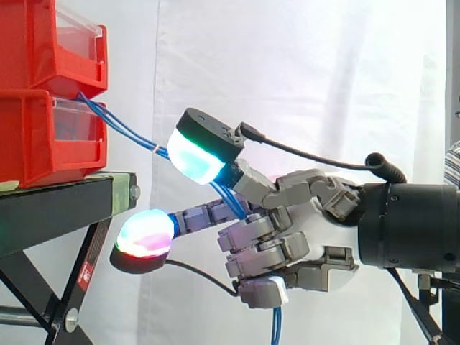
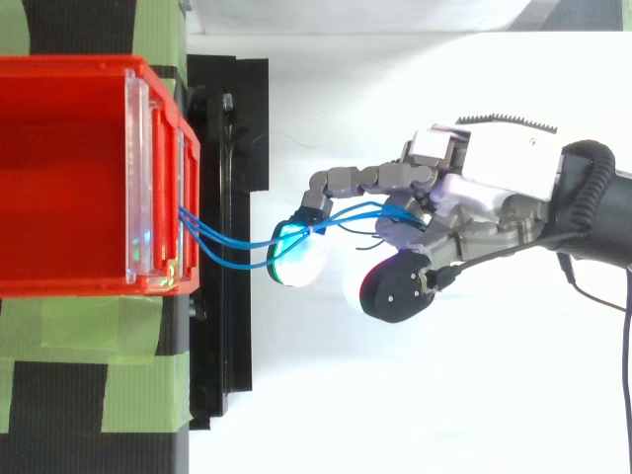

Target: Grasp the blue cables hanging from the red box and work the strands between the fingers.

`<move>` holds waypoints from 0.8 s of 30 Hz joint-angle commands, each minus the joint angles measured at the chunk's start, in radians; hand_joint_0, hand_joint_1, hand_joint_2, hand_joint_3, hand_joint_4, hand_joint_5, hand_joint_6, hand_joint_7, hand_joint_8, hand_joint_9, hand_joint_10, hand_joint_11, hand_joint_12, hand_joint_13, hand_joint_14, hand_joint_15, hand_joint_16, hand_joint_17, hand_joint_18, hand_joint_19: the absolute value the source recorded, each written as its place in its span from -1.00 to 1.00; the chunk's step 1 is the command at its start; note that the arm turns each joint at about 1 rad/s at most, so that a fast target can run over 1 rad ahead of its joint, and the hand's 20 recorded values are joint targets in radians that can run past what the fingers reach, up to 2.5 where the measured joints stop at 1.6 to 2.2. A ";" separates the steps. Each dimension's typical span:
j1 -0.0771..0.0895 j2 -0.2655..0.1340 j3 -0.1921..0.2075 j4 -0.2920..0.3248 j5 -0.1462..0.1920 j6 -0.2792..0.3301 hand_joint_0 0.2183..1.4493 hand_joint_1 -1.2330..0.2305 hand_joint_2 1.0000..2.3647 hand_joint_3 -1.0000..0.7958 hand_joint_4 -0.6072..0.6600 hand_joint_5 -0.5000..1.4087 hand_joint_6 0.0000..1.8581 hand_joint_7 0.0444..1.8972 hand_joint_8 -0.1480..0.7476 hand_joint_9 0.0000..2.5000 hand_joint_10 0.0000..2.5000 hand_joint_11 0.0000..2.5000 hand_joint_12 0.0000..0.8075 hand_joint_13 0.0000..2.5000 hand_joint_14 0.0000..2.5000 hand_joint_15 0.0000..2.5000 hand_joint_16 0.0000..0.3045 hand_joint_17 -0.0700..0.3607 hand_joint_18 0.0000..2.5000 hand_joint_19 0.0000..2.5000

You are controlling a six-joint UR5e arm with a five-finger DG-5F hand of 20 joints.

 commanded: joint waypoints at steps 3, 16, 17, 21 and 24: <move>0.001 0.001 0.000 0.000 0.000 0.001 -0.08 -0.11 -1.00 -1.00 0.38 -0.25 -0.97 0.35 0.43 0.48 1.00 1.00 0.69 0.58 1.00 0.31 0.48 0.11 1.00 -0.31; 0.001 0.001 0.000 0.000 0.000 0.000 -0.08 -0.11 -1.00 -1.00 0.34 -0.26 -0.94 0.33 0.43 0.48 1.00 1.00 0.69 0.58 1.00 0.31 0.48 0.11 1.00 -0.31; 0.001 0.001 0.000 0.000 0.000 0.000 -0.08 -0.11 -1.00 -1.00 0.35 -0.27 -0.94 0.34 0.43 0.48 1.00 1.00 0.69 0.58 1.00 0.31 0.48 0.11 1.00 -0.31; 0.001 -0.001 0.000 0.000 0.000 0.000 -0.08 -0.11 -1.00 -1.00 0.33 -0.27 -0.93 0.34 0.43 0.48 1.00 1.00 0.69 0.58 1.00 0.31 0.48 0.11 1.00 -0.31; 0.001 0.001 0.000 0.000 -0.002 0.006 -0.09 -0.11 -1.00 -1.00 0.34 -0.28 -0.92 0.32 0.43 0.48 1.00 1.00 0.69 0.58 1.00 0.31 0.48 0.11 1.00 -0.31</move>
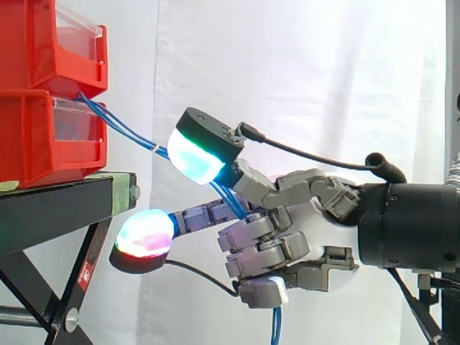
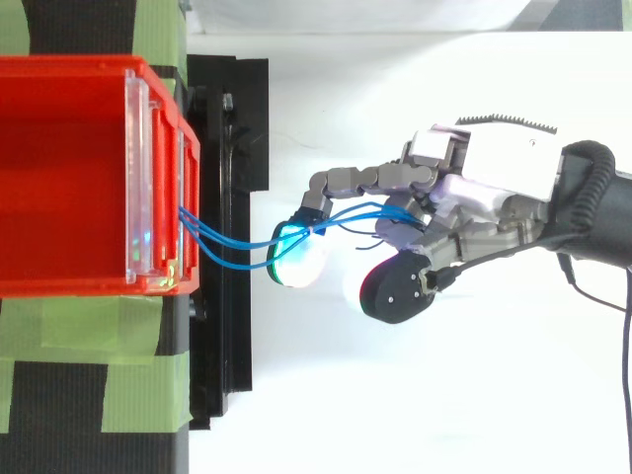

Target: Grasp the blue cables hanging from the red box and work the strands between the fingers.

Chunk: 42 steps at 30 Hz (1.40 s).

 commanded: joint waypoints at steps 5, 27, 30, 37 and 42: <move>0.006 0.030 0.011 -0.051 0.002 0.007 -0.08 -0.11 -1.00 -1.00 0.31 -0.29 -0.90 0.32 0.43 0.48 1.00 1.00 0.69 0.58 1.00 0.31 0.48 0.11 1.00 -0.31; -0.012 0.063 0.170 -0.334 0.074 0.085 -0.06 -0.12 -1.00 -1.00 0.27 -0.29 -0.79 0.28 0.43 0.48 1.00 1.00 0.69 0.58 1.00 0.31 0.48 0.11 1.00 -0.31; -0.015 0.063 0.190 -0.345 0.075 0.082 -0.06 -0.12 -1.00 -1.00 0.27 -0.29 -0.77 0.28 0.43 0.48 1.00 1.00 0.69 0.58 1.00 0.31 0.48 0.11 1.00 -0.31; -0.020 0.063 0.241 -0.411 0.081 0.087 -0.02 -0.13 -1.00 -1.00 0.24 -0.31 -0.63 0.24 0.43 0.48 1.00 1.00 0.69 0.58 1.00 0.31 0.48 0.11 1.00 -0.31; -0.021 0.065 0.249 -0.429 0.081 0.087 0.00 -0.14 -1.00 -1.00 0.22 -0.34 -0.52 0.22 0.43 0.48 1.00 1.00 0.69 0.58 1.00 0.31 0.48 0.11 1.00 -0.31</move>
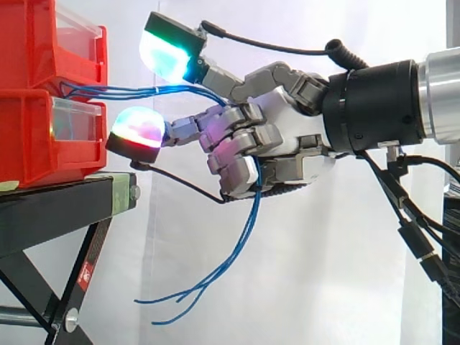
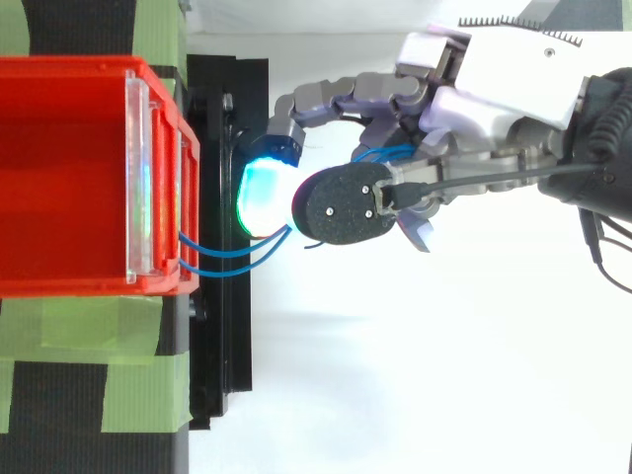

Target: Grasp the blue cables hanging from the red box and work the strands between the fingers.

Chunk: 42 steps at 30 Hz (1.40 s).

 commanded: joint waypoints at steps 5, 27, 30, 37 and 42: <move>0.001 0.001 0.004 -0.009 0.000 0.000 0.01 -0.14 -1.00 -1.00 0.22 -0.36 -0.44 0.19 0.43 0.48 1.00 1.00 0.69 0.58 1.00 0.31 0.48 0.11 1.00 -0.31; 0.009 0.018 0.006 -0.009 0.019 -0.010 -0.10 -0.25 -1.00 -1.00 0.28 -0.53 -0.19 0.05 0.43 0.48 1.00 1.00 0.69 0.58 1.00 0.31 0.48 0.11 1.00 -0.31; 0.010 0.018 0.006 -0.009 0.022 -0.010 -0.12 -0.27 -1.00 -1.00 0.29 -0.56 -0.15 0.03 0.43 0.48 1.00 1.00 0.69 0.58 1.00 0.31 0.48 0.11 1.00 -0.31; 0.010 0.018 0.006 -0.009 0.027 -0.010 -0.13 -0.31 -1.00 -1.00 0.30 -0.59 -0.05 -0.02 0.43 0.48 1.00 1.00 0.69 0.58 1.00 0.31 0.48 0.11 1.00 -0.31; 0.015 0.018 0.007 -0.009 0.023 -0.018 -0.06 -0.31 -1.00 -1.00 0.28 -0.60 0.03 -0.02 0.43 0.48 1.00 1.00 0.69 0.58 1.00 0.31 0.48 0.11 1.00 -0.31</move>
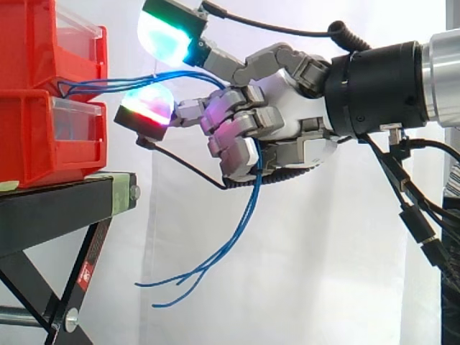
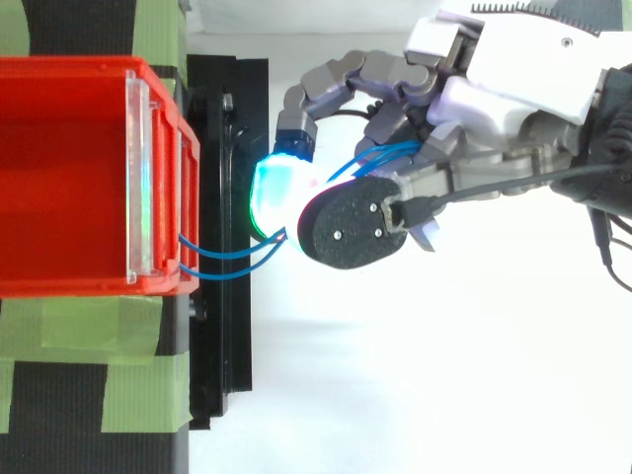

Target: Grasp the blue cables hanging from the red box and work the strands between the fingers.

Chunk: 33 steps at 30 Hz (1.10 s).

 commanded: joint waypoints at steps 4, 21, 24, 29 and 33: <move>0.007 0.009 0.003 0.000 -0.004 -0.030 -0.04 -0.30 -1.00 -1.00 0.29 -0.61 0.12 -0.05 0.43 0.48 1.00 1.00 0.69 0.58 1.00 0.31 0.48 0.11 1.00 -0.31; 0.012 0.039 0.003 0.003 0.002 -0.139 -0.11 -0.22 -1.00 -1.00 0.32 -0.62 0.22 -0.07 0.43 0.48 1.00 1.00 0.69 0.58 1.00 0.31 0.48 0.11 1.00 -0.31; 0.015 0.039 0.003 0.003 0.002 -0.138 -0.13 -0.24 -1.00 -1.00 0.32 -0.63 0.20 -0.07 0.43 0.48 1.00 1.00 0.69 0.58 1.00 0.31 0.48 0.11 1.00 -0.31; 0.015 0.039 0.004 0.003 0.000 -0.141 -0.10 -0.30 -1.00 -1.00 0.31 -0.66 0.17 -0.05 0.43 0.48 1.00 1.00 0.69 0.58 1.00 0.31 0.48 0.11 1.00 -0.31; 0.015 0.039 0.003 0.003 0.002 -0.141 -0.07 -0.34 -1.00 -1.00 0.28 -0.73 0.18 -0.06 0.43 0.48 1.00 1.00 0.69 0.58 1.00 0.31 0.48 0.11 1.00 -0.31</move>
